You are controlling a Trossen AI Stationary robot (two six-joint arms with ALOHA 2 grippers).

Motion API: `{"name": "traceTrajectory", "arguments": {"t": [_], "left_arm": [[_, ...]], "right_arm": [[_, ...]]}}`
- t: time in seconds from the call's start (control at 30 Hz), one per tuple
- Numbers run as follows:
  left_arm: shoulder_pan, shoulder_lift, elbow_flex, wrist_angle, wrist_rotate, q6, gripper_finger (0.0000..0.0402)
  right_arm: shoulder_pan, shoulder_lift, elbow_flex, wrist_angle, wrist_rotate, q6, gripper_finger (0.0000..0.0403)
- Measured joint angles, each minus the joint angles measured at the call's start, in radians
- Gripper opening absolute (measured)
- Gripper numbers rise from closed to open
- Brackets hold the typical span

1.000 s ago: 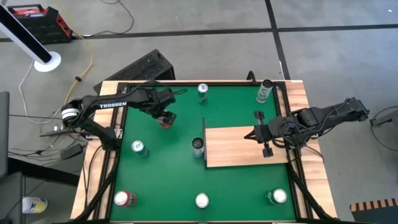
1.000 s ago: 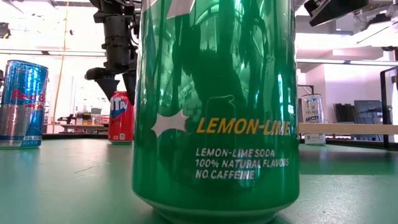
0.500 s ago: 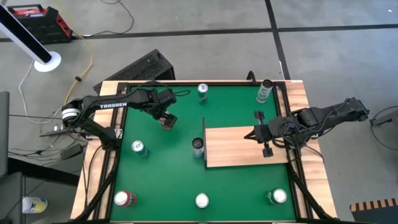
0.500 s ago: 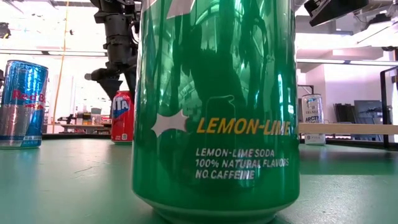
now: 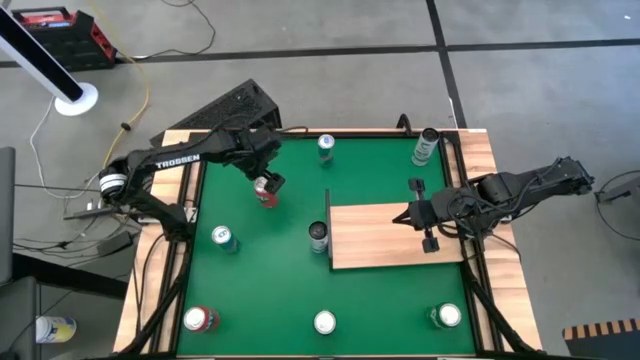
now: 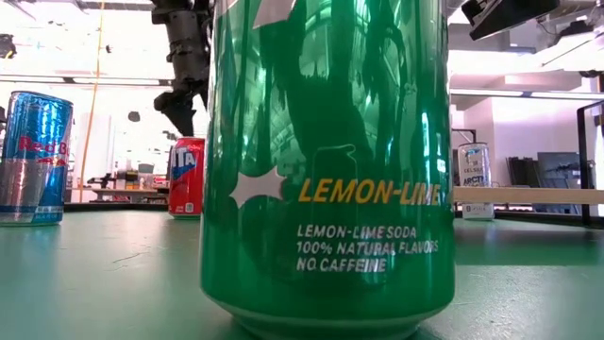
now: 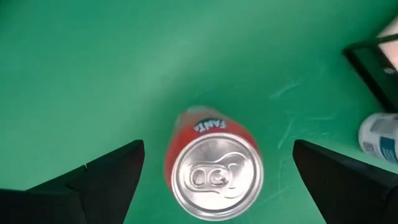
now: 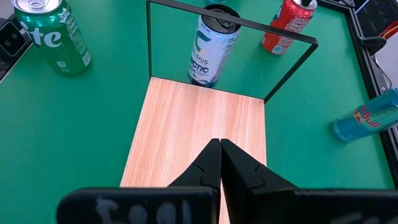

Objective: Place canned beverage on shelf
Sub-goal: Put the top orange soda can on the shelf

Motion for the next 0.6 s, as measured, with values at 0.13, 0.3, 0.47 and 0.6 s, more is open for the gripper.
{"name": "traceTrajectory", "arguments": {"t": [0.13,0.3,0.47,0.6], "left_arm": [[0.005,0.000,0.053,-0.032,0.002,0.181,0.0395],[-0.007,-0.001,0.045,-0.053,0.009,0.513,0.0396],[-0.025,-0.001,0.021,-0.055,0.042,0.713,0.0396],[-0.026,-0.001,0.021,-0.052,0.135,0.688,0.0396]], "right_arm": [[0.000,0.000,0.000,0.002,0.000,0.000,0.0030],[0.000,0.000,0.000,0.005,0.000,0.002,0.0030],[0.000,0.000,0.000,0.005,0.000,0.008,0.0030],[0.000,0.000,0.000,0.005,0.000,0.008,0.0030]]}}
